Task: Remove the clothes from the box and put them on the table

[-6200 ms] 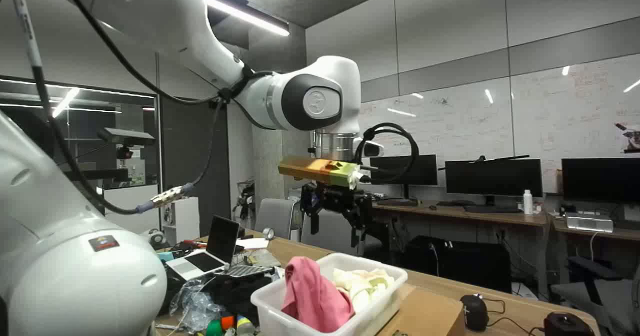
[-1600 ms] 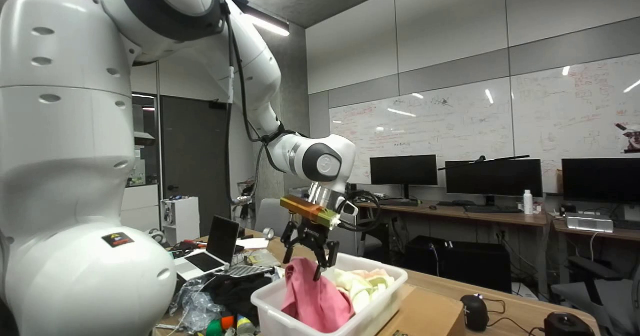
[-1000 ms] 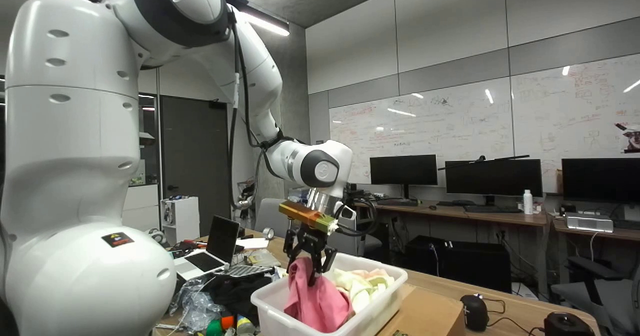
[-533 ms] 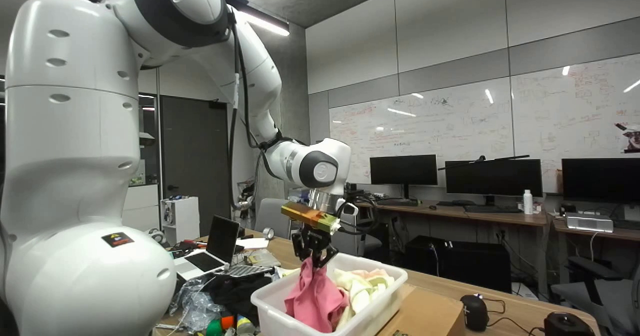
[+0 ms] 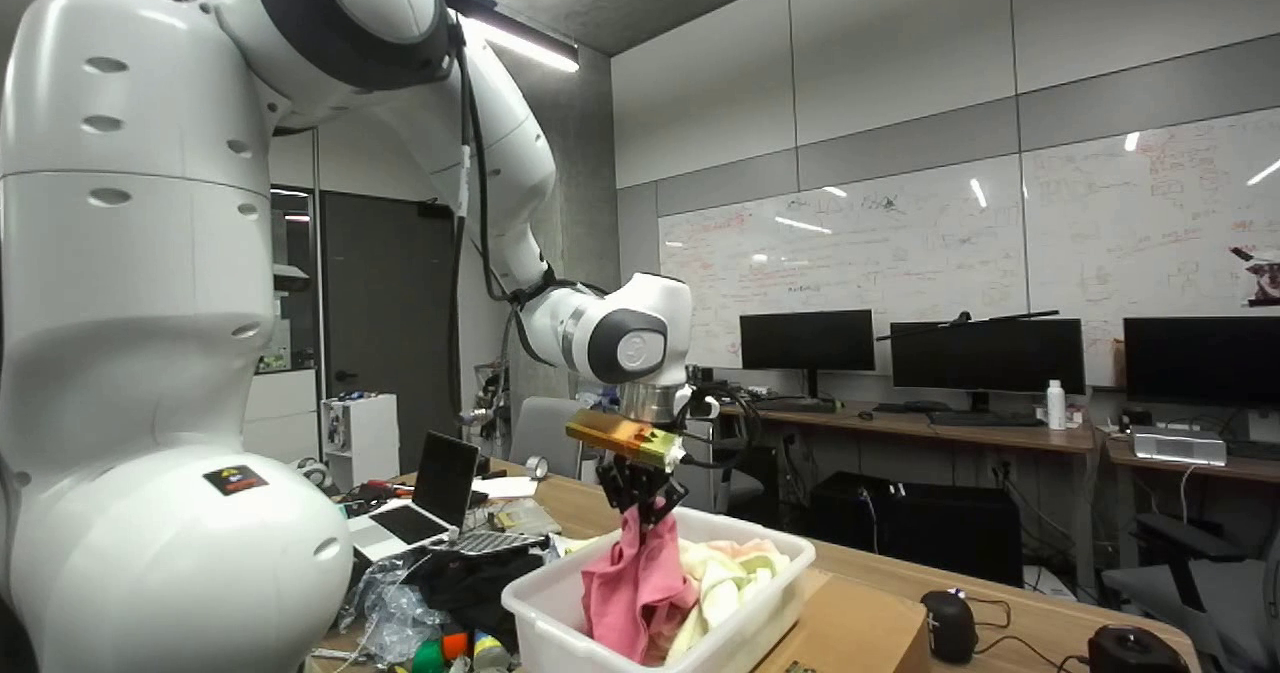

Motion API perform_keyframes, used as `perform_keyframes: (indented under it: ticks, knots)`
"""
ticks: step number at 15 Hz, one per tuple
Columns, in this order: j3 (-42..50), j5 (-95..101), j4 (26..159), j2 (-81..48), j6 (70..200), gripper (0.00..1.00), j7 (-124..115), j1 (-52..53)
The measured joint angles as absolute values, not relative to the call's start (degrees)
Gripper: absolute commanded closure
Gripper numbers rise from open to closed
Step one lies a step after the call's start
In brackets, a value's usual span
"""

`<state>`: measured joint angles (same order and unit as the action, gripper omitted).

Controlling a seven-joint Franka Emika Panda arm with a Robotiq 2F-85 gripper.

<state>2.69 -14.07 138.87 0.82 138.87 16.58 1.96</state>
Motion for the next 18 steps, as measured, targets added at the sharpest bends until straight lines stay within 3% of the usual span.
perform_keyframes:
  ticks: [18]
  knots:
    - [-1.5,-12.7,146.7,15.5,171.6,0.9,16.5,4.5]
